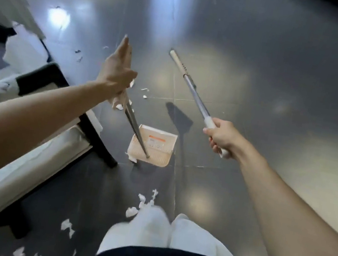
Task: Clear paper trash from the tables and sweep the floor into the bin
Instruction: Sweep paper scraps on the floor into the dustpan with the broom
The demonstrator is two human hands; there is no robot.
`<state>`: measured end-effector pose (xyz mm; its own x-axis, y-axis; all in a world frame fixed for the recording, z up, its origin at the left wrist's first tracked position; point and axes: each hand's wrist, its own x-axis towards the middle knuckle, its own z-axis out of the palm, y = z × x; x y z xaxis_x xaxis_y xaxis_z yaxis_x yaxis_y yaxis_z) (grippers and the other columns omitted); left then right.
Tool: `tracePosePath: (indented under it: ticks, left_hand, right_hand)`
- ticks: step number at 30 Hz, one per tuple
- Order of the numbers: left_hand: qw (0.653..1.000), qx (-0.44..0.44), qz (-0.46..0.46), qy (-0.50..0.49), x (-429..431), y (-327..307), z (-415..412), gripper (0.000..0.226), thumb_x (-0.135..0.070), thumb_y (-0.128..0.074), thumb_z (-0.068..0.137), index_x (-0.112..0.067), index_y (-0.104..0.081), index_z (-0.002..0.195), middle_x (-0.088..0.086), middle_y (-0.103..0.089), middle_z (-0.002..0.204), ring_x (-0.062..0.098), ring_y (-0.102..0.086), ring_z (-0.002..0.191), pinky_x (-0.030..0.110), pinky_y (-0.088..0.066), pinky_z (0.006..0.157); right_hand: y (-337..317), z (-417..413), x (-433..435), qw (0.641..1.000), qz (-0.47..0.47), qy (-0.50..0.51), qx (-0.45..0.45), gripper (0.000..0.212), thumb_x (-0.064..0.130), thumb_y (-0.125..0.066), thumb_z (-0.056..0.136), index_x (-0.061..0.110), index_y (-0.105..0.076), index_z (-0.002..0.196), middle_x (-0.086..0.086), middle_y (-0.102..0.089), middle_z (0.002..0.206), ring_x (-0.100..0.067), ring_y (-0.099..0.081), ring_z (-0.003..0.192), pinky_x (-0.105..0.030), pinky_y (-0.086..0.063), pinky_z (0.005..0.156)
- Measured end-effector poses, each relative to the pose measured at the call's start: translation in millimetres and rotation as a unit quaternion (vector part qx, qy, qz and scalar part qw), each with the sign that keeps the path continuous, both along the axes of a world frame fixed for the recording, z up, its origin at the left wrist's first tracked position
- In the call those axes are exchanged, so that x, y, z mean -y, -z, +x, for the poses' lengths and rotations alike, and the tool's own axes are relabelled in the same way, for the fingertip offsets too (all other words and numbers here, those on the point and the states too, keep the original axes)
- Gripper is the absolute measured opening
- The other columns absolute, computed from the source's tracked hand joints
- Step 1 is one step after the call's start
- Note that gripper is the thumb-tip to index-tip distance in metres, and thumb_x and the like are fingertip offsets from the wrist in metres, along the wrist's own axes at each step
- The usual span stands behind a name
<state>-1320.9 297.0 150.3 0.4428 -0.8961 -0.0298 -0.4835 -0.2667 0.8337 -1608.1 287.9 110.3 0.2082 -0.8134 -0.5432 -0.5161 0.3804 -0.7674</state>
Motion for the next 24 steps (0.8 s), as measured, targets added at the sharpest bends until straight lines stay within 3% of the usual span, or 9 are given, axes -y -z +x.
tracePosePath:
  ticks: [2,6,10,14,17,22,24]
  left_hand:
    - [0.999,-0.01,-0.004,-0.047,40,-2,16,0.091,0.001,-0.058,0.081,-0.038,-0.015,0.15,-0.003,-0.036,0.151,0.029,-0.063,0.105,0.024,-0.057,0.071]
    - [0.993,0.01,-0.011,-0.118,132,-1,61,0.088,-0.004,-0.059,0.08,-0.036,-0.017,0.15,-0.007,-0.041,0.147,0.026,-0.065,0.101,0.038,-0.055,0.086]
    - [0.985,-0.035,-0.029,-0.167,234,11,119,0.086,0.0,-0.057,0.082,-0.034,-0.019,0.151,-0.007,-0.038,0.149,0.023,-0.064,0.103,0.037,-0.057,0.08]
    - [0.977,-0.036,-0.033,-0.206,329,9,182,0.083,0.001,-0.055,0.085,-0.033,-0.019,0.151,-0.006,-0.033,0.152,0.014,-0.063,0.076,0.022,-0.053,0.055]
    - [0.971,-0.022,-0.033,-0.234,395,0,228,0.082,0.002,-0.055,0.086,-0.033,-0.019,0.151,-0.007,-0.031,0.154,0.008,-0.059,0.071,0.017,-0.052,0.051]
    - [0.963,0.031,-0.02,-0.269,513,3,324,0.08,-0.004,-0.056,0.086,-0.032,-0.02,0.151,-0.007,-0.034,0.152,0.013,-0.059,0.091,0.022,-0.055,0.071]
    - [0.956,0.043,-0.014,-0.291,564,14,365,0.08,-0.005,-0.057,0.085,-0.031,-0.02,0.152,-0.006,-0.037,0.151,0.015,-0.057,0.106,0.024,-0.052,0.087]
  right_hand:
    - [-4,22,64,1.0,0.007,-0.011,0.013,0.012,0.006,-0.045,0.098,0.015,-0.051,0.104,-0.005,-0.038,0.058,-0.008,-0.033,0.036,-0.013,-0.027,0.032]
    - [1,77,197,0.997,0.04,-0.044,0.045,0.012,0.003,-0.044,0.098,0.013,-0.051,0.097,-0.003,-0.037,0.059,-0.001,-0.032,0.027,-0.012,-0.027,0.03]
    - [17,143,326,0.993,0.053,-0.102,0.014,0.012,0.008,-0.047,0.097,0.017,-0.054,0.097,-0.001,-0.04,0.054,-0.005,-0.033,0.033,-0.015,-0.025,0.038]
    - [17,225,444,0.986,0.06,-0.155,0.008,0.021,0.006,-0.046,0.097,0.009,-0.056,0.115,-0.001,-0.039,0.054,-0.006,-0.034,0.034,-0.015,-0.026,0.036]
    - [11,280,517,0.98,0.073,-0.187,0.006,0.026,0.005,-0.045,0.097,0.003,-0.053,0.123,-0.002,-0.038,0.056,-0.005,-0.034,0.035,-0.013,-0.027,0.034]
    - [18,383,656,0.965,0.078,-0.251,0.022,0.028,0.003,-0.046,0.098,-0.002,-0.05,0.125,-0.003,-0.036,0.057,-0.003,-0.032,0.029,-0.012,-0.03,0.031]
    - [26,432,718,0.954,0.077,-0.29,0.019,0.023,0.004,-0.046,0.097,0.001,-0.053,0.119,-0.003,-0.036,0.057,-0.004,-0.033,0.03,-0.012,-0.03,0.032]
